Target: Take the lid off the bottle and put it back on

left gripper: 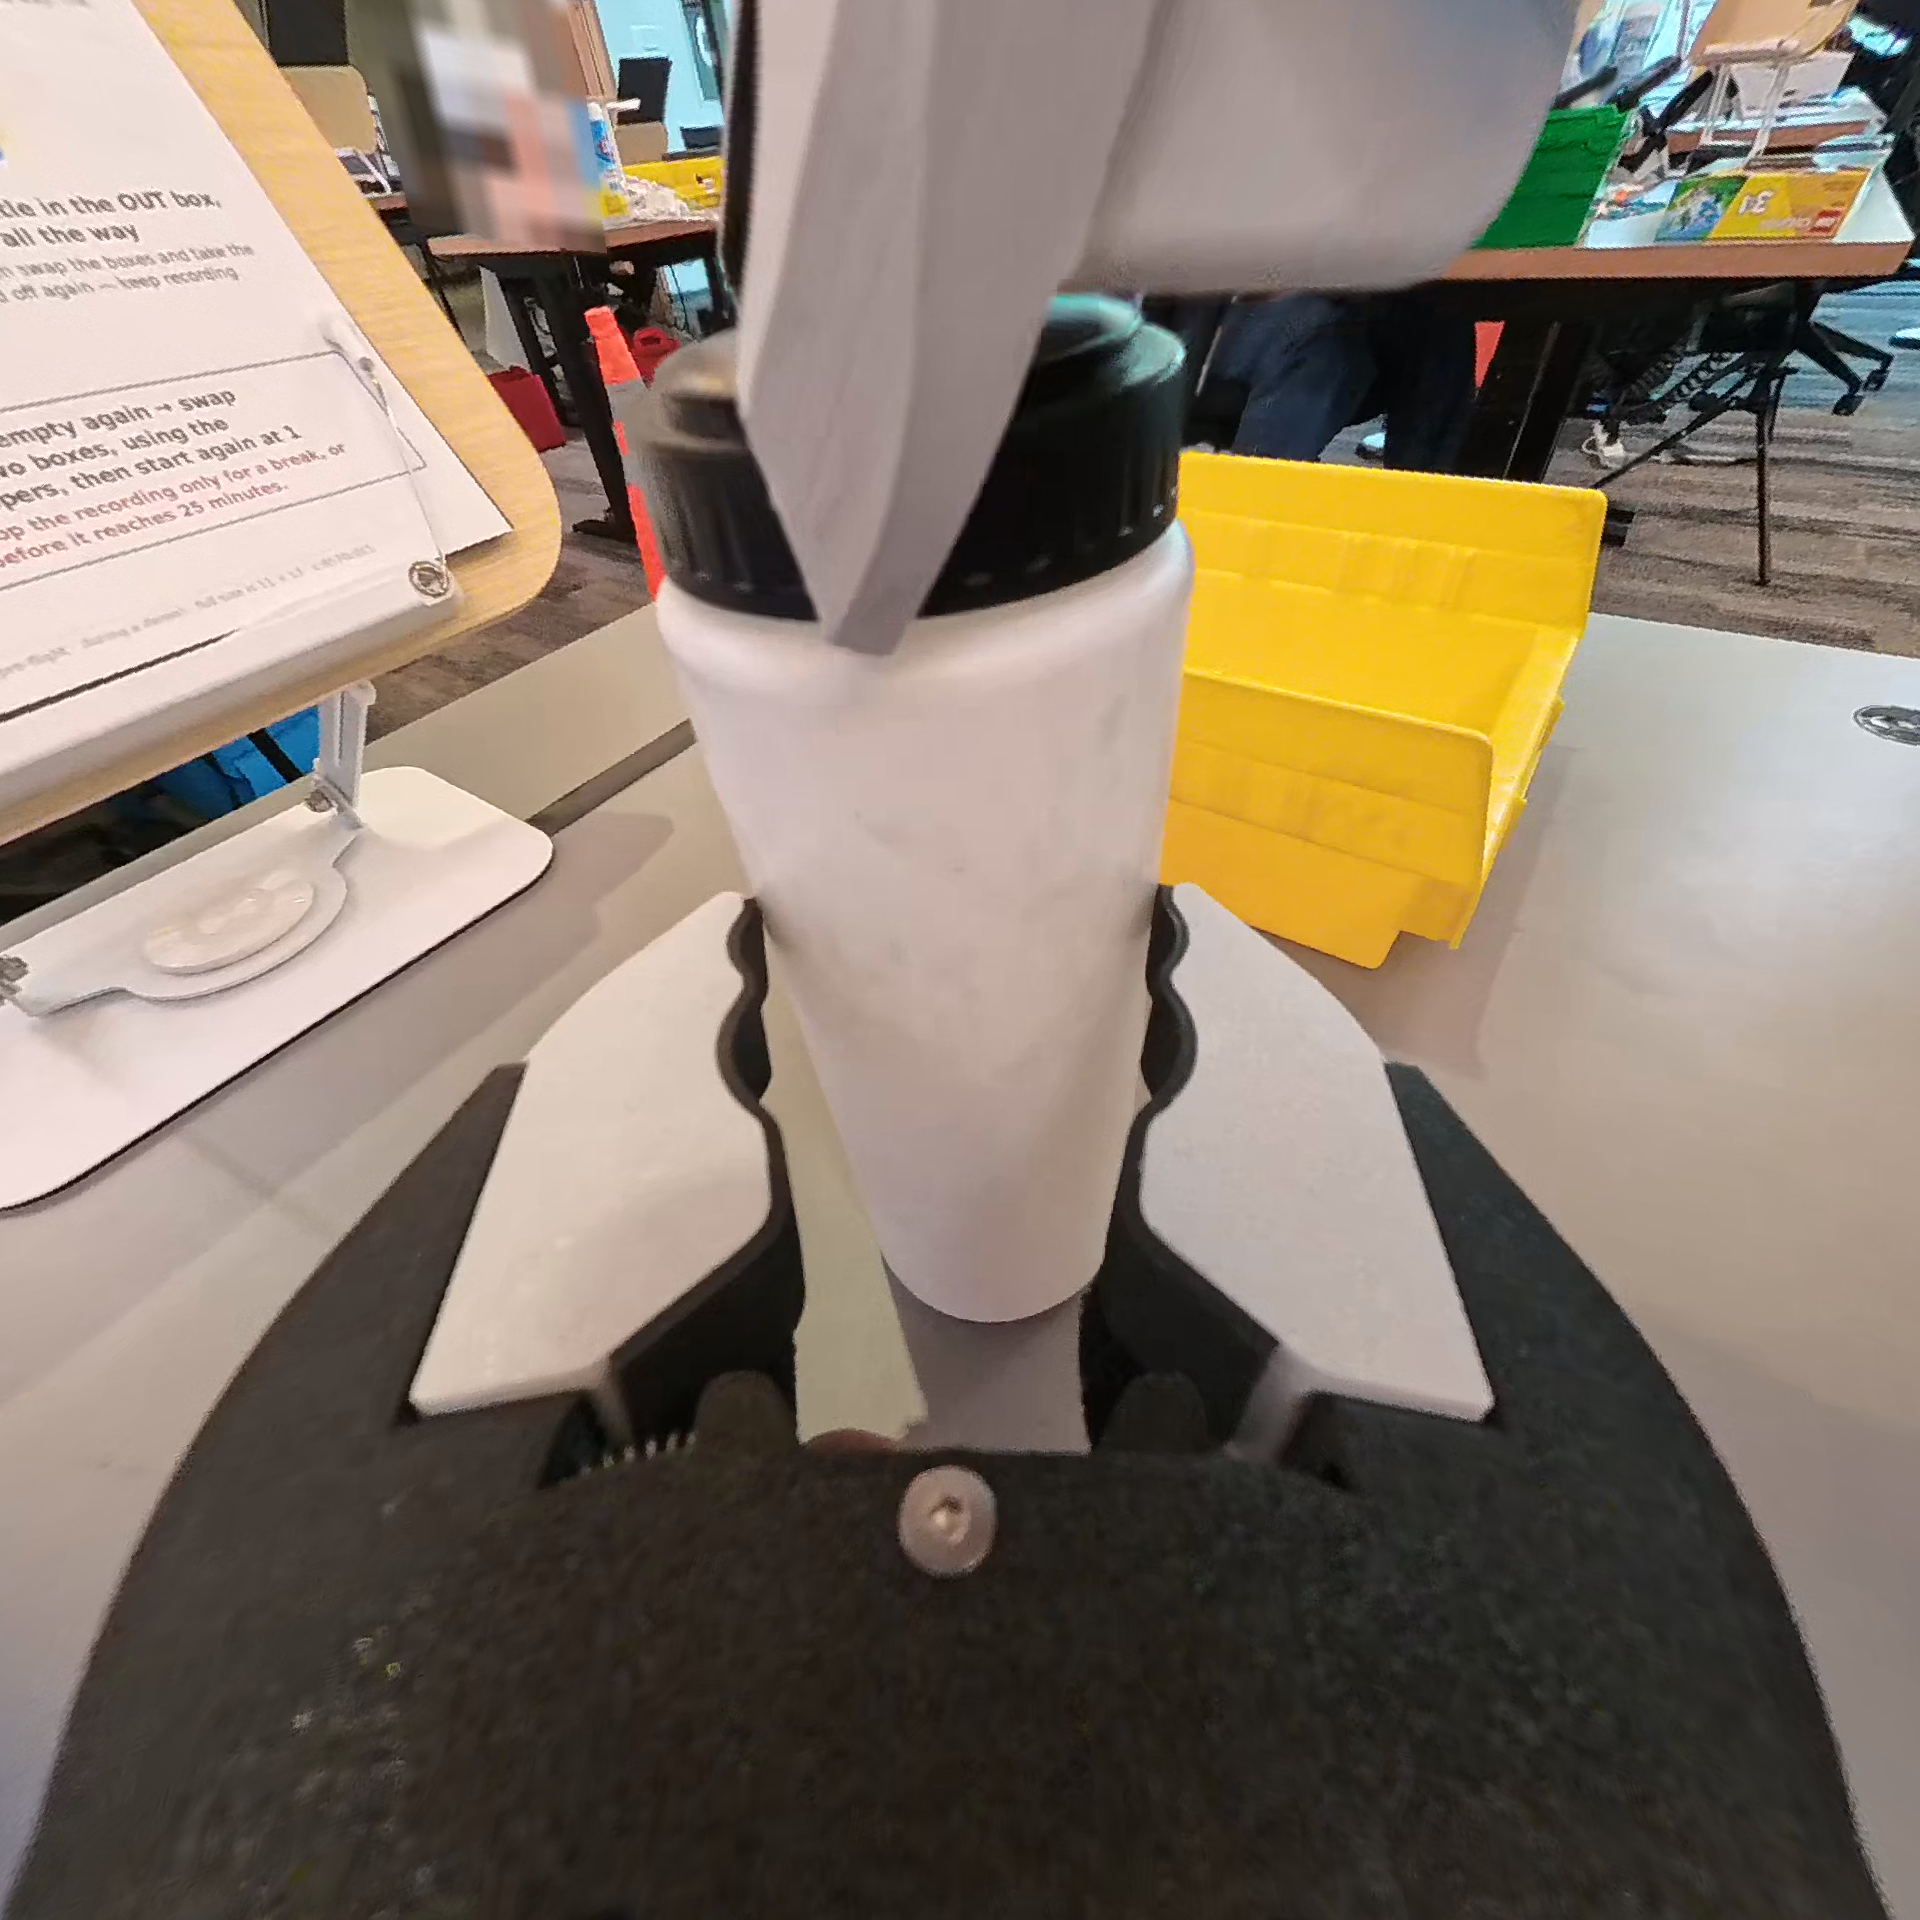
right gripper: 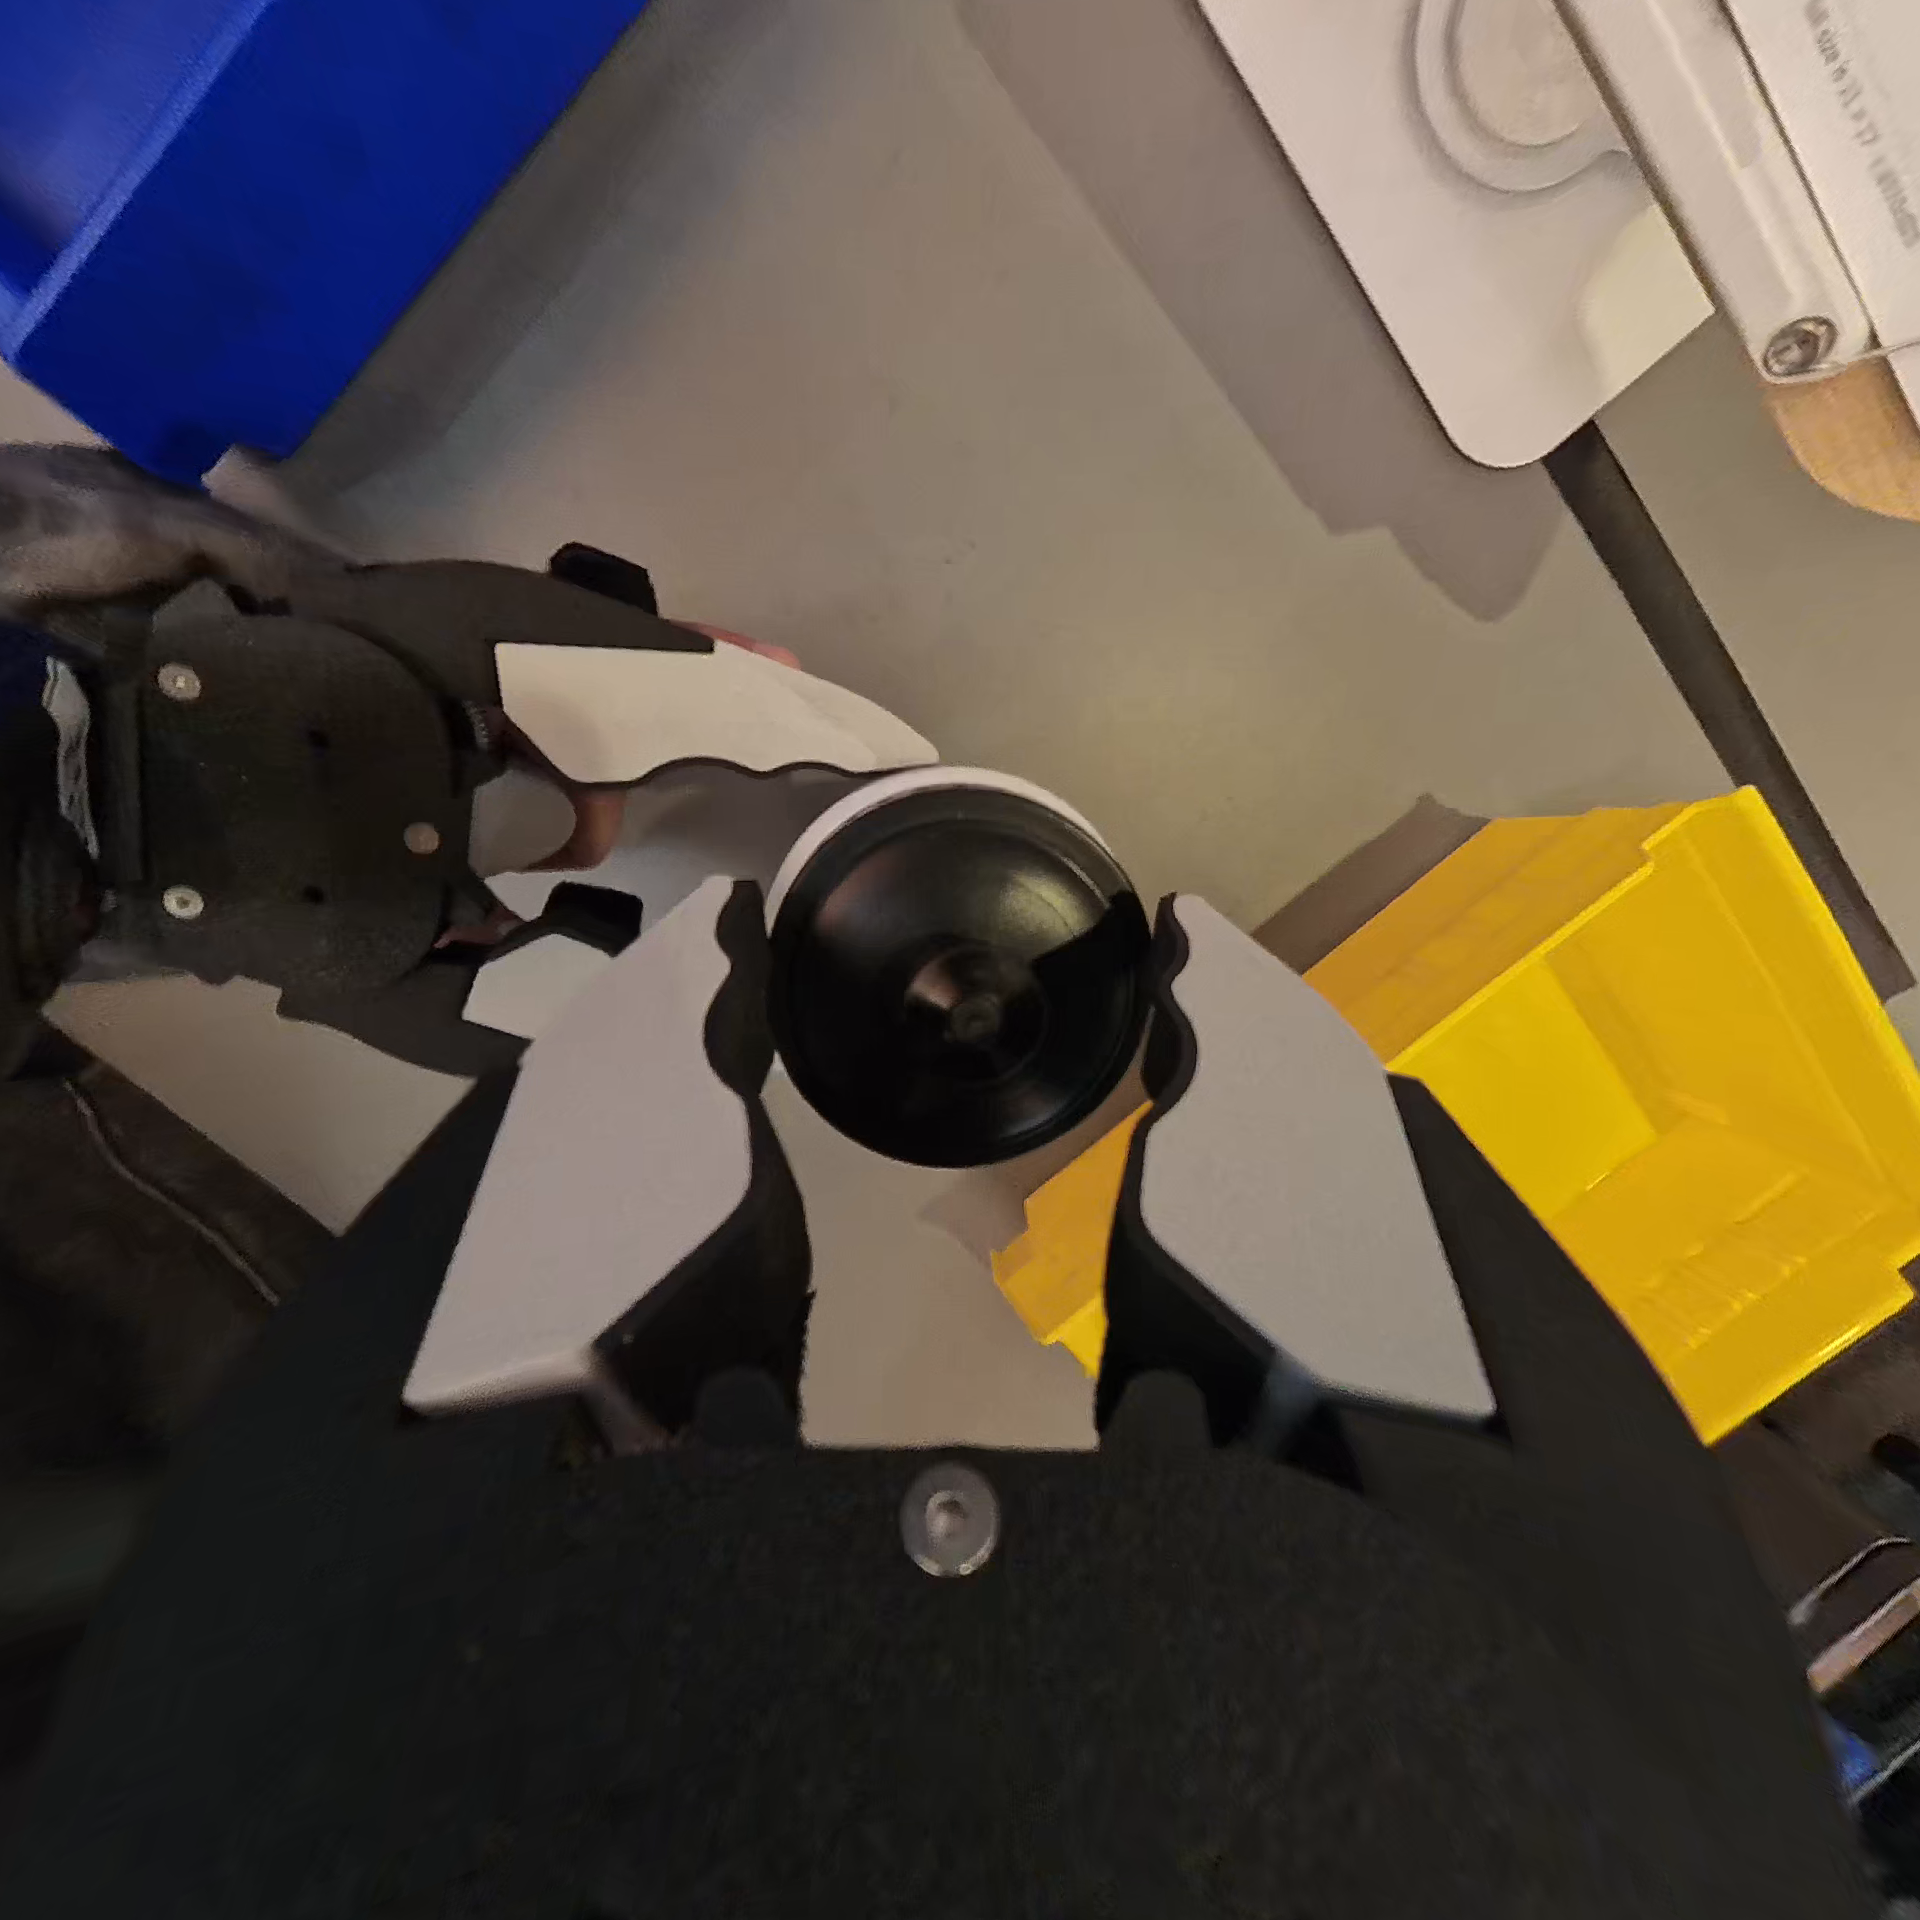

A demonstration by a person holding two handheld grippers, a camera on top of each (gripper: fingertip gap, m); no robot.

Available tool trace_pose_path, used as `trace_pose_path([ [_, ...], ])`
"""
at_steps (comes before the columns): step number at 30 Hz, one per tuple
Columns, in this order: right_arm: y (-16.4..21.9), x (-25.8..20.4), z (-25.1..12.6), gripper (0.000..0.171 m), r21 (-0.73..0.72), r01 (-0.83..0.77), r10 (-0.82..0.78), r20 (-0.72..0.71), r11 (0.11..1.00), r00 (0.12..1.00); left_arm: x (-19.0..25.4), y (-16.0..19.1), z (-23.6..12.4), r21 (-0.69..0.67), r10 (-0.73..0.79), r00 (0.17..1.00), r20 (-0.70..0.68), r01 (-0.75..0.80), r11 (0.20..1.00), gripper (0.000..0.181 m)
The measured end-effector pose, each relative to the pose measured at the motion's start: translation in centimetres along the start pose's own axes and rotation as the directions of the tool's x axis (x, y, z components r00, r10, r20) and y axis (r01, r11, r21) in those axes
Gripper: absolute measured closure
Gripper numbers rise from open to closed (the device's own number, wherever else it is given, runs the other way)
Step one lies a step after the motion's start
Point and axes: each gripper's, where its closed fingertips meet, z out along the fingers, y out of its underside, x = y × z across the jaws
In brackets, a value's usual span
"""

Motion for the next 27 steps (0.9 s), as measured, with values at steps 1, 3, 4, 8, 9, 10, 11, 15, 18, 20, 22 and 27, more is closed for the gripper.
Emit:
trace_pose_path([
  [1,0.0,-0.1,-0.1,0.101,-0.01,0.044,-0.044,0.017,0.999,0.999,0.1,0.0,0.0,0.002,0.008,1.0,-0.007,-0.008,1.0,0.111],
  [3,-0.9,-0.5,-1.1,0.113,0.069,0.191,-0.196,0.065,0.979,0.979,0.4,0.0,0.0,0.007,0.025,0.999,-0.035,-0.025,1.0,0.111],
  [4,-1.7,-0.5,-2.1,0.107,0.14,0.258,-0.269,0.064,0.956,0.961,0.5,0.0,0.0,0.012,0.025,0.999,-0.047,-0.025,1.0,0.111],
  [8,-3.0,-2.0,-6.3,0.075,0.33,0.575,-0.626,0.069,0.749,0.776,0.6,0.0,0.0,0.028,0.019,0.994,-0.111,-0.016,0.999,0.111],
  [9,-2.6,-2.1,-6.6,0.07,0.329,0.647,-0.699,0.057,0.687,0.713,0.7,0.0,-0.1,0.032,0.024,0.992,-0.128,-0.02,0.999,0.111],
  [10,-1.9,-2.0,-6.6,0.07,0.302,0.72,-0.765,0.055,0.625,0.641,0.8,0.0,-0.1,0.035,0.029,0.989,-0.145,-0.024,0.999,0.111],
  [11,-1.0,-1.8,-6.4,0.069,0.259,0.785,-0.821,0.063,0.562,0.567,1.0,0.0,-0.2,0.038,0.033,0.986,-0.164,-0.027,0.999,0.111],
  [15,1.8,-0.5,-4.7,0.068,0.119,0.922,-0.922,0.176,0.368,0.345,1.7,0.0,-0.4,0.051,0.043,0.965,-0.257,-0.031,0.998,0.111],
  [18,2.8,-0.4,-3.7,0.075,0.116,0.965,-0.944,0.264,0.236,0.199,2.2,0.0,-0.6,0.058,0.043,0.947,-0.319,-0.026,0.998,0.111],
  [20,3.4,-0.3,-3.1,0.087,0.138,0.985,-0.956,0.288,0.104,0.06,2.5,0.0,-0.7,0.064,0.046,0.934,-0.353,-0.025,0.998,0.111],
  [22,3.4,-0.1,-2.4,0.091,0.16,0.987,-0.961,0.267,-0.024,-0.066,2.7,0.0,-0.8,0.066,0.045,0.925,-0.377,-0.022,0.998,0.111],
  [27,3.0,-1.3,-2.3,0.097,0.287,0.946,-0.947,0.232,-0.15,-0.221,2.7,0.0,-0.8,0.06,0.031,0.912,-0.41,-0.007,0.998,0.111],
])
